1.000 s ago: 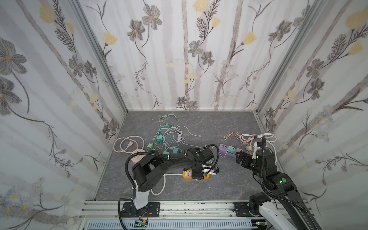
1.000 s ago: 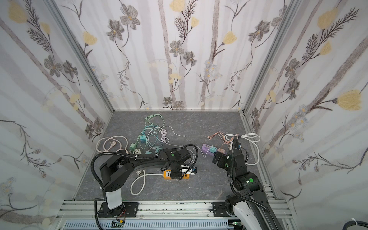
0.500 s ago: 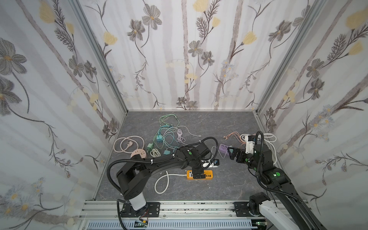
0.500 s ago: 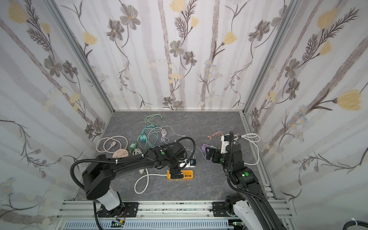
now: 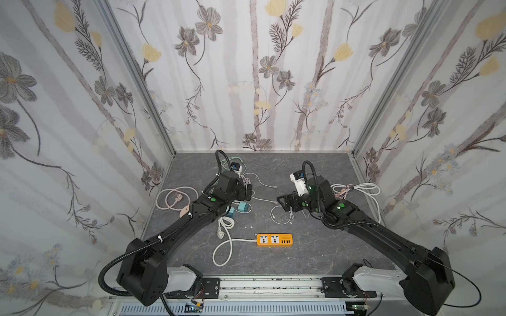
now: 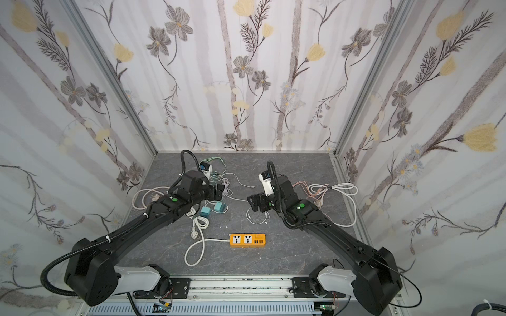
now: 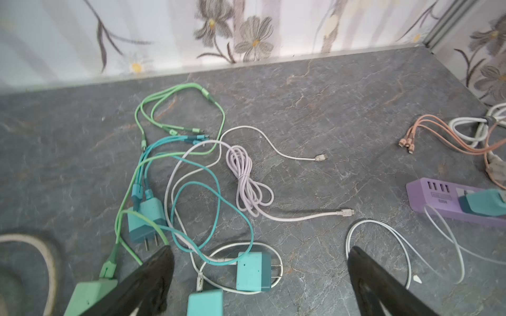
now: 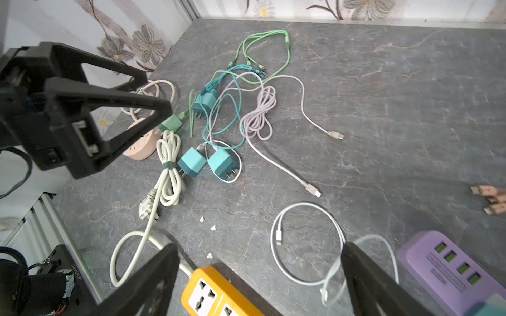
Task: Insert the plug
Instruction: 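Lower the left gripper onto a teal charger in the pile and grasp it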
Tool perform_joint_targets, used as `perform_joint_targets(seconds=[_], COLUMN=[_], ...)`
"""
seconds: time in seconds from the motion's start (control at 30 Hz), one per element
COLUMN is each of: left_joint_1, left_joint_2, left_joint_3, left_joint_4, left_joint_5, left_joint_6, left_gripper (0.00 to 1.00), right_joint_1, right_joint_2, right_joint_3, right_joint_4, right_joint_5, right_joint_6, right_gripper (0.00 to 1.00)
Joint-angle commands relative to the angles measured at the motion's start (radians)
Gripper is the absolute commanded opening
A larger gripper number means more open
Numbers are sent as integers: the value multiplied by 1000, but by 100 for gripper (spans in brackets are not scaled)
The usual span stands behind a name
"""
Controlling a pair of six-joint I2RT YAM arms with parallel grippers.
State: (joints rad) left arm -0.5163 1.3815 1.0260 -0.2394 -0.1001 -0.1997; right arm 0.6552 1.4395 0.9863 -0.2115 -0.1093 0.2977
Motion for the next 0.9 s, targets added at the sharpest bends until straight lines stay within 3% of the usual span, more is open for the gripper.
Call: perform_joint_targets(seconds=[0.0,0.13,0.4,0.53,0.7,0.87], left_joint_1=[24,68,74,44,42,52], left_joint_2=[101,248,426,478,521,490], left_joint_3=[92,174,310,376,374,326], left_joint_4=[-333,-497,-593,-628,-616,-625], left_joint_5=[-17,42,131,120,109,42], left_joint_6=[-114,-131,-106,-165,-222,-187], left_gripper=[93,81,58,58,50,60], right_joint_1=[15,15,15,15,15,15], right_joint_2=[81,120,114,111,104,98], right_joint_3=[72,84,78,67,58,48], right_joint_4=[-18,-13,-52,-66,-72,-92], right_joint_5=[154,195,236,259,271,285], right_joint_6=[72,150,172,183,190,182], right_gripper=[95,96,97,97,97,97])
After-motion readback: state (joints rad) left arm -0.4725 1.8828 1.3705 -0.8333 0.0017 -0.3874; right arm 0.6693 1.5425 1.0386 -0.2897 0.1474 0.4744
